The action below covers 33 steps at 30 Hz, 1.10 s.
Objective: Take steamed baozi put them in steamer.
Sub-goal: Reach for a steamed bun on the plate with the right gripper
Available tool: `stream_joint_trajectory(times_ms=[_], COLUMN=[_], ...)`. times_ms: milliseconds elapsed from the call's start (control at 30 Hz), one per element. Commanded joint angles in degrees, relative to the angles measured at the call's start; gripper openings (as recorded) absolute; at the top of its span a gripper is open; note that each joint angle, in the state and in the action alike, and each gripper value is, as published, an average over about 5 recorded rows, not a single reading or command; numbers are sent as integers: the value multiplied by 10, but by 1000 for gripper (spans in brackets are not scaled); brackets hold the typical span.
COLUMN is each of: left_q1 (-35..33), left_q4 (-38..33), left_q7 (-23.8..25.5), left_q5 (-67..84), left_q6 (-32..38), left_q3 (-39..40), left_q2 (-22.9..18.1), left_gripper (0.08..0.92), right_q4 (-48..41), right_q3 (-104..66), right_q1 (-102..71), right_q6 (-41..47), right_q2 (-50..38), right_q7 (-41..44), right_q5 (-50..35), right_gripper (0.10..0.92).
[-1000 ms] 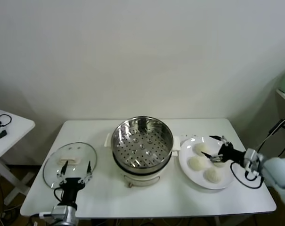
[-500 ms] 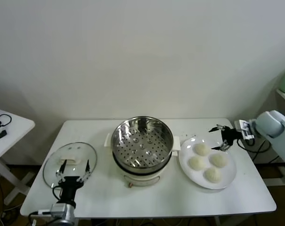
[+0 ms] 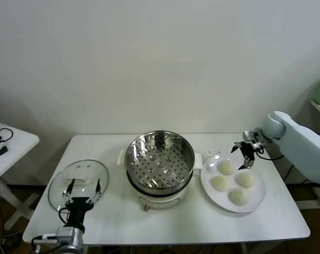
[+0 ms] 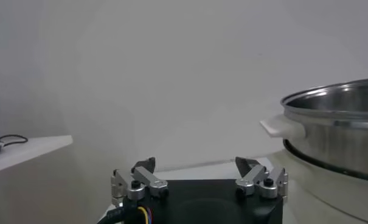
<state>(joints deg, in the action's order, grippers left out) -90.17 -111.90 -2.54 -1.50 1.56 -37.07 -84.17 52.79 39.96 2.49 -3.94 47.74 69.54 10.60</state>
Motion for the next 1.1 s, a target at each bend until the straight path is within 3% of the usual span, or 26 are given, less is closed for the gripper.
stream_joint_trajectory(times_ms=[33, 867, 1100], left_q1=[3, 4, 3], left_q4=[-1, 5, 5], left_q7=[0, -1, -2], left_q5=[1, 0, -1], left_q6=[-2, -4, -4], left_q3=[1, 0, 0], left_q2=[1, 0, -1], left_gripper=[823, 823, 823], right_q4=[-48, -96, -99], right_q3=[-1, -79, -87], right_q1=[-10, -55, -60], right_q6=[-9, -46, -46], right_q2=[48, 83, 87], right_q7=[-2, -33, -34], right_q5=[61, 139, 140], right_gripper=[823, 820, 721])
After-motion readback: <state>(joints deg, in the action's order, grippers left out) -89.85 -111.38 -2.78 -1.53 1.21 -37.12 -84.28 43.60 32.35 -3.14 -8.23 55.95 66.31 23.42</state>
